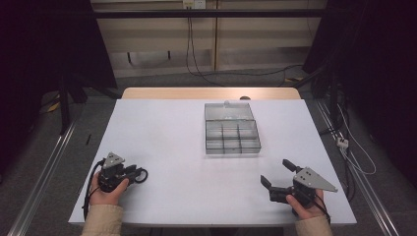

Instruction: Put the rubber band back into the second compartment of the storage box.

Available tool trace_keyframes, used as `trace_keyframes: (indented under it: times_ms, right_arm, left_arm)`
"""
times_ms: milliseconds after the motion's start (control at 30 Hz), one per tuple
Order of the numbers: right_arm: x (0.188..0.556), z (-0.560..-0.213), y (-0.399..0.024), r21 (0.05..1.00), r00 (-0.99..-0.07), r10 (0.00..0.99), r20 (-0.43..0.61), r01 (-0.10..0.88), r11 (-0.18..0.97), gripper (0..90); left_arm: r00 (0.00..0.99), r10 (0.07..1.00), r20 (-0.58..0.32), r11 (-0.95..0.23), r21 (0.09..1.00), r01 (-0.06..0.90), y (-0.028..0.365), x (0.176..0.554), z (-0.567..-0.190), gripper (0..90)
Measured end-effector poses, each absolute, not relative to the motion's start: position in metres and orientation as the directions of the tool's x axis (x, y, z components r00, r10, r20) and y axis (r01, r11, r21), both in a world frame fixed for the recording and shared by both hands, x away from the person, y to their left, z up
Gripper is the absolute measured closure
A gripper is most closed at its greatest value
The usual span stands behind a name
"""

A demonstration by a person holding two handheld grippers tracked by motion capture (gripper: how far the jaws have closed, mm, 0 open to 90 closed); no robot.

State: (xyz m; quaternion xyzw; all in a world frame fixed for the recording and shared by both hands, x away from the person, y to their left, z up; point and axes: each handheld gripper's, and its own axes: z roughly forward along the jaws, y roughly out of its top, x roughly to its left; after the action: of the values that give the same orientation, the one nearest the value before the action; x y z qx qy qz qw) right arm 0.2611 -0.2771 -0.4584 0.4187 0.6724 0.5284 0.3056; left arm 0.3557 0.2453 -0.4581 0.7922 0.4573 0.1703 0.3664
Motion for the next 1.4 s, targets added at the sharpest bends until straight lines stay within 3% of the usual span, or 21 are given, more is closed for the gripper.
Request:
trace_keyframes:
  times_ms: [167,567,1400]
  right_arm:
    - [0.261,-0.458,-0.277,0.967,-0.462,0.886,0.031,0.240,0.091,3.5]
    - [0.262,-0.458,-0.277,0.967,-0.462,0.886,0.026,0.236,0.095,3.7]
    - [0.264,-0.459,-0.272,0.963,-0.484,0.875,0.031,0.248,0.103,3.7]
  left_arm:
    - [0.523,0.849,-0.074,-0.307,0.736,0.604,0.244,0.356,-0.458,87.2]
    - [0.567,0.811,-0.143,-0.271,0.768,0.581,0.225,0.355,-0.450,87.9]
    - [0.694,0.698,-0.176,-0.355,0.757,0.549,0.176,0.357,-0.447,87.9]
